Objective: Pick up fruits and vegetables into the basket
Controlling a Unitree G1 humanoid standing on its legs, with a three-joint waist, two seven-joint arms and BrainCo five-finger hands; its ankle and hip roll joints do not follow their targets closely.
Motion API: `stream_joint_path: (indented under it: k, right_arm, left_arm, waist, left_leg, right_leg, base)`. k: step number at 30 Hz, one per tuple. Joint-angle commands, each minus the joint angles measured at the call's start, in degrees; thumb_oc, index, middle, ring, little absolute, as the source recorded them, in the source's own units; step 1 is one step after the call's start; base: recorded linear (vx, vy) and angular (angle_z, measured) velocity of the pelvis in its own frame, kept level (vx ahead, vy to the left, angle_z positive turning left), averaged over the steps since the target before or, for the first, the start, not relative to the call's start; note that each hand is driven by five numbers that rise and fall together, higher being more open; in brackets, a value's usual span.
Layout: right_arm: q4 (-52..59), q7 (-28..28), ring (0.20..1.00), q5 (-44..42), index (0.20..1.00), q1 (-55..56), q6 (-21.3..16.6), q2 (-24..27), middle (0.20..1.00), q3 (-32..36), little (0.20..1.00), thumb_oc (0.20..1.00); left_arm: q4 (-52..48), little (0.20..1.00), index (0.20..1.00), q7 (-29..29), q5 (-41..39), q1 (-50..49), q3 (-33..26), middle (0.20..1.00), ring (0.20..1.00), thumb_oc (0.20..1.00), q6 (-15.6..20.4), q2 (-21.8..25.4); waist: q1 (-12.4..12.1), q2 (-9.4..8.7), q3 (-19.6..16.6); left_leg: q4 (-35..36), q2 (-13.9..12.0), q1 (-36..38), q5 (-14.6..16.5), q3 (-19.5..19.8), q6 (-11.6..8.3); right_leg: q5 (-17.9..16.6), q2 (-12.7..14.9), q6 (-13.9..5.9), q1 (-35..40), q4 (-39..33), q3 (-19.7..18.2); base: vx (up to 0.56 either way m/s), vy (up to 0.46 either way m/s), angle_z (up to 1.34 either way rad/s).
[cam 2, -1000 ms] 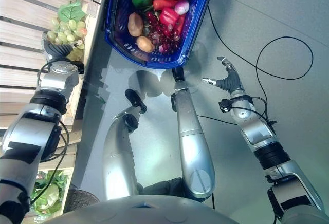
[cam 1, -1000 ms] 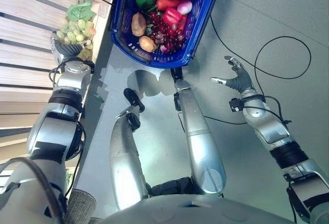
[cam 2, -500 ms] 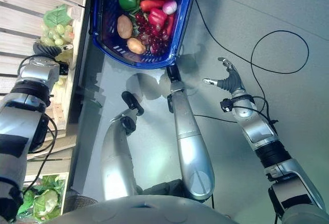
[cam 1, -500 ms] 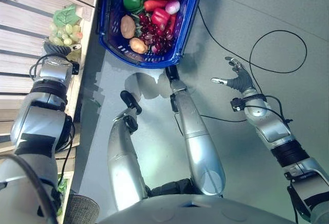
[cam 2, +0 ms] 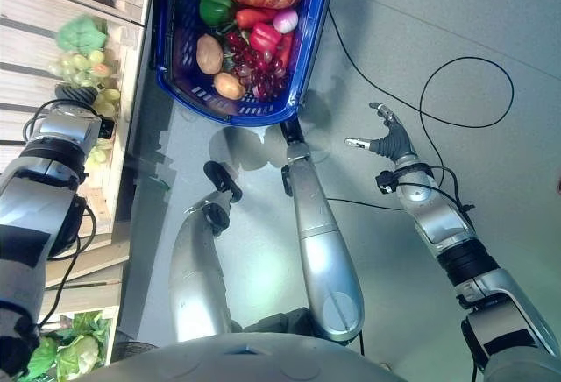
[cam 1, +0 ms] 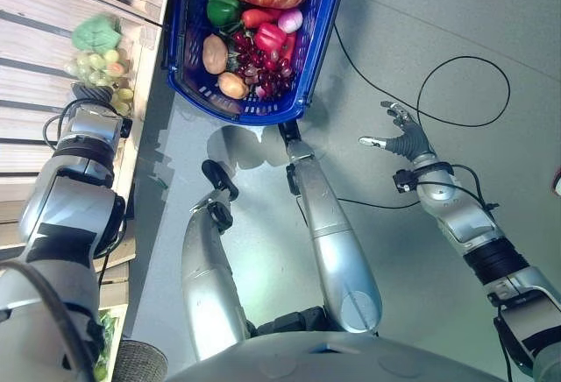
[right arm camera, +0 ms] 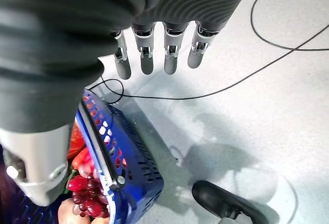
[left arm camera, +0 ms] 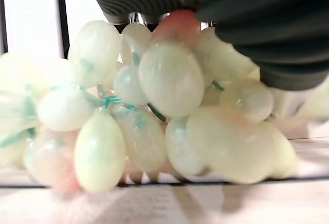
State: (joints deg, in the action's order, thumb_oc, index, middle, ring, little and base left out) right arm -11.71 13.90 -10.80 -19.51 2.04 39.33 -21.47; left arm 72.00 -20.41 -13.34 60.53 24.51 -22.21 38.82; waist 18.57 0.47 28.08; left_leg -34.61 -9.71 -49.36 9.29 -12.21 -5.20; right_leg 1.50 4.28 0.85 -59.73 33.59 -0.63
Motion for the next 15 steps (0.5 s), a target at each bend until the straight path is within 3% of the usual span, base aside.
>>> stream_joint_path:
  k: [1, 9, 15]
  right_arm:
    - [1.42, 1.30, 1.000, -1.38, 1.000, 0.62, -2.18, -1.32, 1.000, -0.24, 1.000, 1.000]
    - [2.43, 1.34, 1.000, -0.89, 1.000, 2.04, -3.43, -1.47, 1.000, 0.92, 1.000, 1.000]
    - [3.54, 0.87, 1.000, 0.46, 1.000, 4.12, -3.86, -2.19, 1.000, 1.84, 1.000, 1.000]
  left_arm:
    - [1.42, 0.200, 0.200, 1.05, -0.02, -4.92, -0.93, 0.200, 0.200, 0.200, 2.09, -5.14]
    - [-1.24, 0.200, 0.200, 0.40, -7.37, -7.03, -4.11, 0.200, 0.200, 0.200, 8.29, -5.31]
    - [-6.05, 0.200, 0.200, 2.99, -16.44, -10.73, -9.37, 0.200, 0.200, 0.200, 16.75, -5.99]
  waist:
    - [0.47, -2.64, 1.72]
    - [0.01, -2.48, 1.72]
    - [-0.92, -2.12, 1.72]
  left_leg:
    - [-1.11, -0.57, -1.10, 2.20, -2.51, 1.81]
    - [-0.55, -0.22, -0.10, 2.01, -2.27, 1.79]
    - [0.43, 0.32, 2.25, 1.69, -1.86, 2.06]
  right_leg:
    - [5.44, -0.84, -3.61, 1.26, 1.23, 0.05]
    - [5.64, -0.61, -3.65, 2.21, 1.10, 0.37]
    - [6.26, -0.22, -3.70, 4.63, 1.03, 0.70]
  base:
    - [0.00, 0.000, 0.00]
    - [0.00, 0.000, 0.00]
    - [-0.01, 0.013, 0.02]
